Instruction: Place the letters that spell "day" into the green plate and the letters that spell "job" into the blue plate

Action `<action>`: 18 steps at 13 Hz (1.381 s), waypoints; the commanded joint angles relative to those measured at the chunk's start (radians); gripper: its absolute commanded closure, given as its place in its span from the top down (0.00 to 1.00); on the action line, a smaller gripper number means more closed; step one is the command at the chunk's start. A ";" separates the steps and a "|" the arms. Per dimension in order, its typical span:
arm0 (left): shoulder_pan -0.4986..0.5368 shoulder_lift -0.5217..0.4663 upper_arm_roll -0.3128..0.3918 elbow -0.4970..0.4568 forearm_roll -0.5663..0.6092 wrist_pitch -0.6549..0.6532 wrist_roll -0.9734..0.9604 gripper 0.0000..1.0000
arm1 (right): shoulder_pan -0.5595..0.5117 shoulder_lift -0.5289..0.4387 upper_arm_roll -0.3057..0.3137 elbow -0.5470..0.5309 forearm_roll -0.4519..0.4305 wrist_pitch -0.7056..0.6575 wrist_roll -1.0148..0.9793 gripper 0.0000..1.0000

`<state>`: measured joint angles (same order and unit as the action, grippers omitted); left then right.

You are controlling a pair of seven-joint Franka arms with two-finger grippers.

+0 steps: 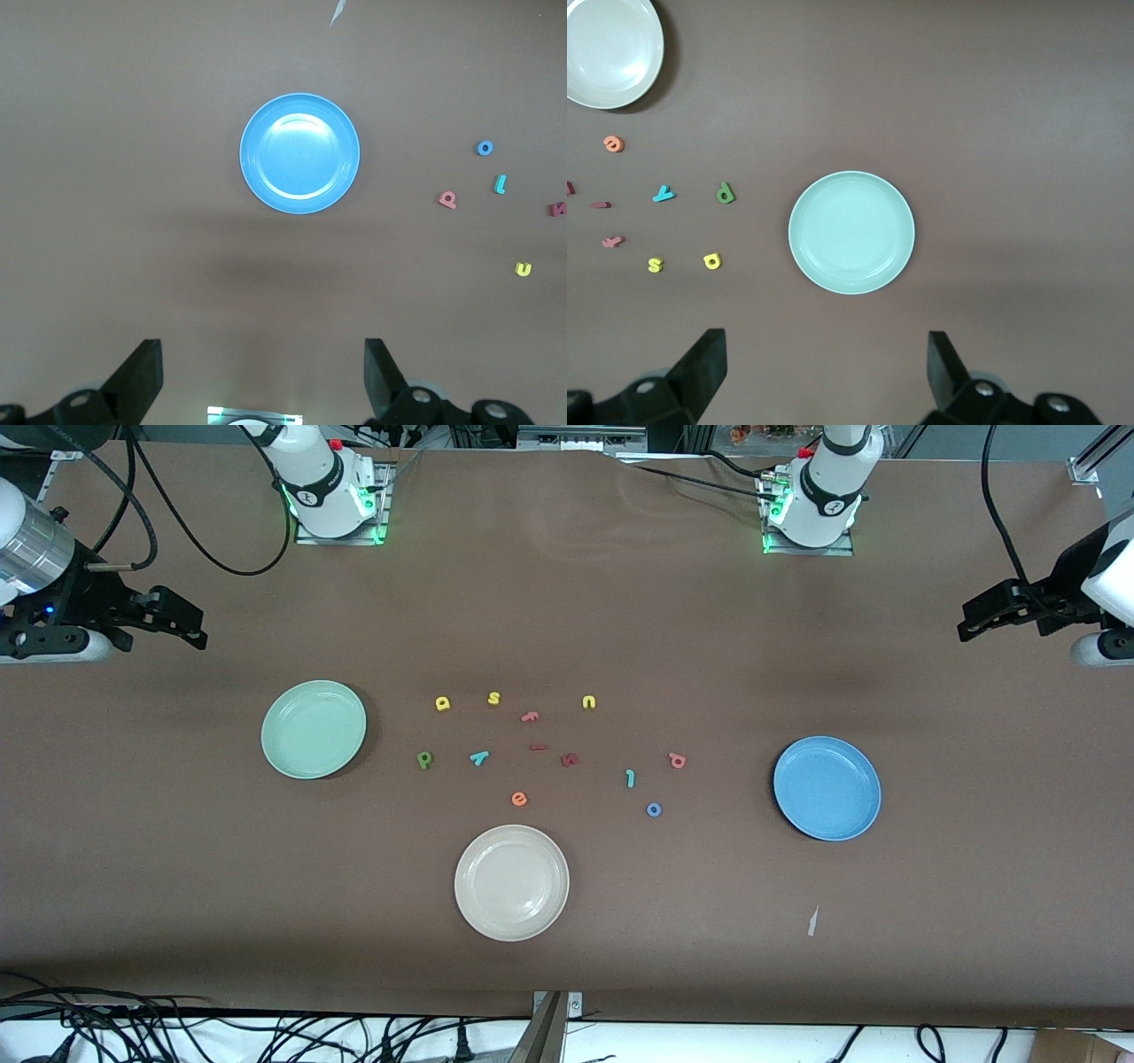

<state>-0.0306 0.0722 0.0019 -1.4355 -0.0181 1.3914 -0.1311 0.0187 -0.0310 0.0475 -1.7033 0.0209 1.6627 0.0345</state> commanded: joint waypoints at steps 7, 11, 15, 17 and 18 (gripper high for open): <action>-0.008 0.012 -0.002 0.029 0.032 -0.011 0.008 1.00 | 0.000 0.000 0.005 0.016 -0.013 -0.011 0.004 1.00; -0.015 0.012 -0.006 0.029 0.030 -0.011 -0.001 1.00 | -0.005 0.031 -0.001 0.016 -0.001 0.066 0.007 1.00; -0.014 0.012 -0.006 0.029 0.029 -0.012 0.002 1.00 | -0.005 0.046 -0.002 0.014 -0.002 0.109 0.008 1.00; -0.012 0.012 -0.006 0.029 0.027 -0.014 -0.002 1.00 | -0.005 0.052 -0.002 0.016 -0.001 0.111 0.008 1.00; -0.012 0.012 -0.006 0.029 0.027 -0.014 -0.002 1.00 | -0.005 0.052 -0.002 0.016 -0.001 0.109 0.008 1.00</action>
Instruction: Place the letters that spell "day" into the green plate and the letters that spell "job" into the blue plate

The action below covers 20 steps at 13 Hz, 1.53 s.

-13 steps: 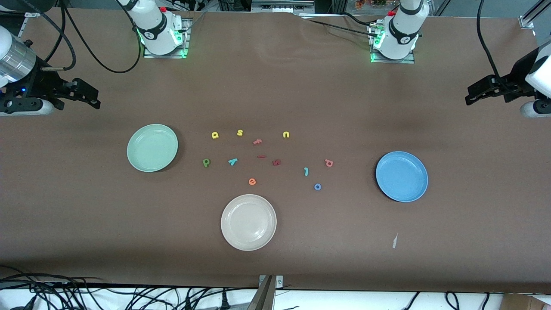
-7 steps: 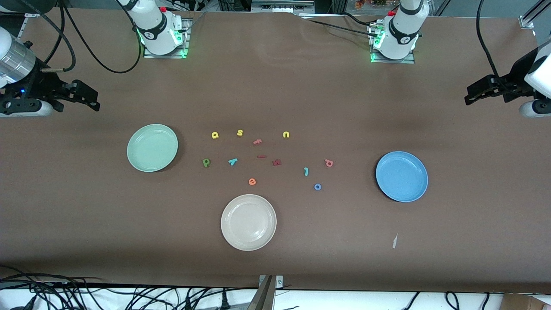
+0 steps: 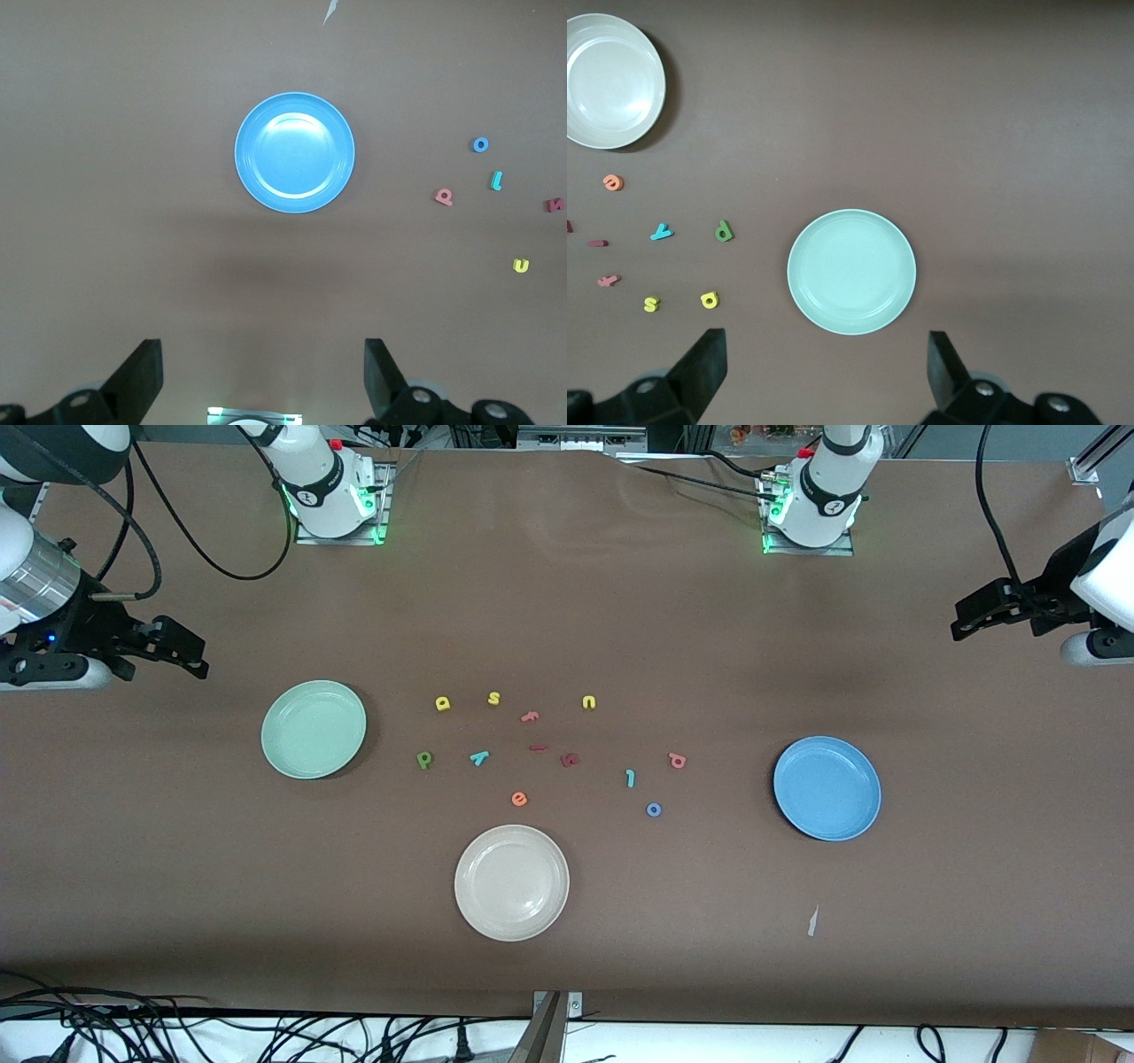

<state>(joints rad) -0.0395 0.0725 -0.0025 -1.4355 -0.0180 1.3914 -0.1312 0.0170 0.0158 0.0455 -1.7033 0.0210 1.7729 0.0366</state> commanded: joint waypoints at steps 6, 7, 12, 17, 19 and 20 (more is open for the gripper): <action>-0.007 0.012 -0.004 0.029 0.024 -0.014 -0.002 1.00 | -0.003 -0.004 -0.001 0.017 -0.001 -0.012 0.006 1.00; -0.007 0.012 -0.008 0.029 0.026 -0.014 -0.002 1.00 | -0.003 -0.004 -0.001 0.019 -0.001 -0.010 0.008 1.00; -0.007 0.012 -0.008 0.029 0.024 -0.014 -0.001 1.00 | -0.005 -0.004 -0.006 0.039 0.000 -0.018 -0.006 1.00; -0.007 0.012 -0.008 0.030 0.024 -0.014 0.001 1.00 | -0.005 -0.014 -0.006 0.045 0.002 -0.079 0.006 1.00; -0.007 0.010 -0.008 0.030 0.024 -0.014 0.001 1.00 | -0.005 -0.013 -0.006 0.050 0.004 -0.078 0.006 1.00; -0.007 0.010 -0.008 0.030 0.024 -0.014 0.002 1.00 | -0.005 -0.013 -0.006 0.050 0.004 -0.079 0.006 1.00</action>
